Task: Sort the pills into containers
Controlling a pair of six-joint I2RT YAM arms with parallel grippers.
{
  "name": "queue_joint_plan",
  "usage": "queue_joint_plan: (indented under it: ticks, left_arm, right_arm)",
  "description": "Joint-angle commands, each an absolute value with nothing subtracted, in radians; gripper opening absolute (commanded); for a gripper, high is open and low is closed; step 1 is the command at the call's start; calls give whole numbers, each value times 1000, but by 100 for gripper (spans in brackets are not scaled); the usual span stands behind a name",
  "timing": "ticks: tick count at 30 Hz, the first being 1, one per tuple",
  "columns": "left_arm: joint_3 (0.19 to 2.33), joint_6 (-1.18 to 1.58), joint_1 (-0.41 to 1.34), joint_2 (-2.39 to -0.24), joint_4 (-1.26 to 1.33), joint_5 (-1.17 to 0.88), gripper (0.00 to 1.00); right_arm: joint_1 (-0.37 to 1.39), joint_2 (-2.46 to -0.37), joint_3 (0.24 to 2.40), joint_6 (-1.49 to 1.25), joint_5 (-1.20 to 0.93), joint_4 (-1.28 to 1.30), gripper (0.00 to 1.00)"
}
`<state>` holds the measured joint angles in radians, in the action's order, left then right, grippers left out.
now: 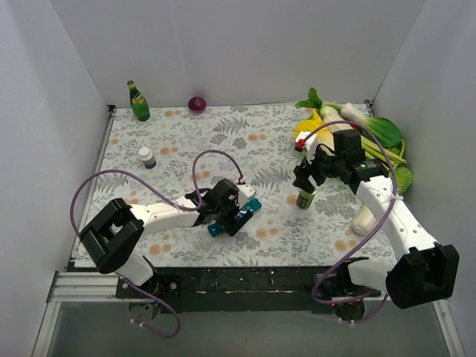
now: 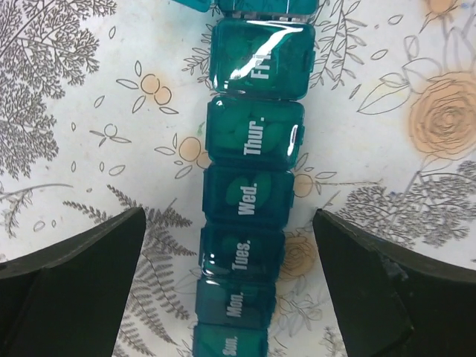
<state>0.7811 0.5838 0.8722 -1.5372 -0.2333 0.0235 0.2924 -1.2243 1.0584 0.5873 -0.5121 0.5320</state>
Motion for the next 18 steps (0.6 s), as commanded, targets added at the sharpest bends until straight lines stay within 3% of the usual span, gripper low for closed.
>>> queue_joint_plan:
  ticks: [1, 6, 9, 14, 18]
  left_arm:
    - [804, 666, 870, -1387, -249, 37, 98]
    - [781, 759, 868, -1232, -128, -103, 98]
    - [794, 837, 865, -1259, 39, -247, 98]
    - [1161, 948, 868, -1584, -79, -351, 96]
    - [1394, 1037, 893, -1845, -205, -301, 91]
  right_arm:
    - [187, -1137, 997, 637, -506, 614, 82]
    - [33, -1048, 934, 646, -615, 627, 82]
    - [-29, -1014, 881, 556, -637, 577, 82]
    - [-107, -977, 825, 373, -557, 453, 82]
    - [-247, -960, 787, 313, -612, 419, 82]
